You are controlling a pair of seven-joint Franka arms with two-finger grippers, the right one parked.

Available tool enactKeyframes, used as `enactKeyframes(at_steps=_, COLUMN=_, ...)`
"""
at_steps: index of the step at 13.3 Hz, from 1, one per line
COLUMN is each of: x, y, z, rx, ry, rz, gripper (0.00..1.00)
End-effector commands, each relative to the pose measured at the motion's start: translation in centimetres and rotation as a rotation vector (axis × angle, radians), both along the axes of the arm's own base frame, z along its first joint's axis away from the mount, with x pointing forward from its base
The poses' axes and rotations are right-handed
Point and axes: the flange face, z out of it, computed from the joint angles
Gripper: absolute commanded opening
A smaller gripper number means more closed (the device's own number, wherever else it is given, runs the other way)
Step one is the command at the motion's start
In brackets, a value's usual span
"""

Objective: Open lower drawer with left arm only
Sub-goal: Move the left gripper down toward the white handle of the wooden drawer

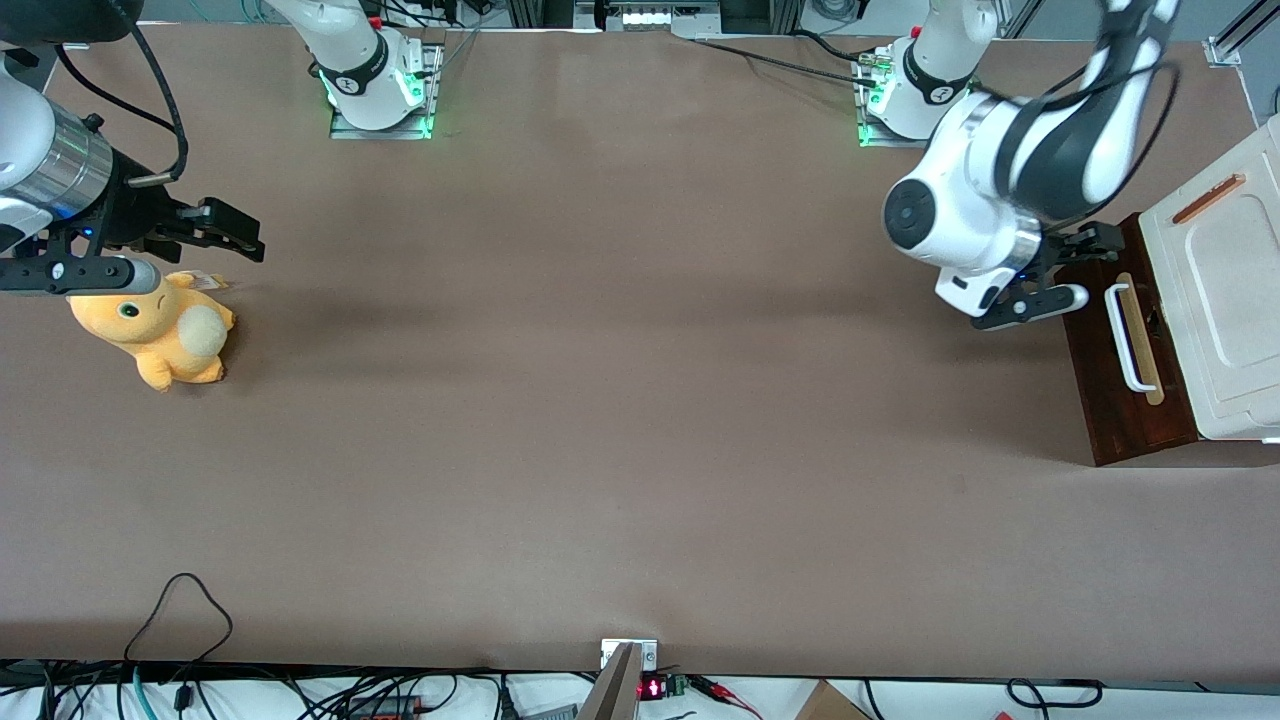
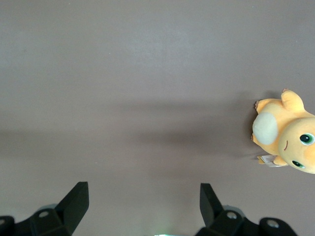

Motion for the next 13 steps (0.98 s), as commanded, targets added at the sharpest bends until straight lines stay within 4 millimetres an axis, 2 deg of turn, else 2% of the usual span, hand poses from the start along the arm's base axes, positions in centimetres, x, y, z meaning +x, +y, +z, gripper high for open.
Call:
enactKeyframes(at_steps=1, x=-0.9, y=0.3, z=-3.3, rx=0.084, ry=-0.005, rz=-0.08, gripper=0.98)
enactKeyframes(at_steps=4, x=-1.1, y=1.0, z=-6.9, rx=0.144, ry=0.007, rz=-0.122, gripper=0.98)
enactKeyframes(at_steps=6, x=-0.6, y=2.9, z=-9.7, rx=0.2, ry=0.021, rz=-0.144, gripper=0.98)
enactKeyframes(at_steps=7, x=-0.3, y=4.3, z=-10.5, rx=0.223, ry=0.027, rz=-0.145, gripper=0.98)
enactKeyframes(at_steps=10, x=0.2, y=5.9, z=-12.8, rx=0.269, ry=0.054, rz=-0.181, gripper=0.96)
enactKeyframes(at_steps=12, x=0.5, y=6.5, z=-14.6, rx=0.272, ry=-0.018, rz=-0.204, gripper=0.95)
enactKeyframes(at_steps=13, x=0.5, y=7.6, z=-15.5, rx=0.287, ry=-0.027, rz=-0.203, gripper=0.96)
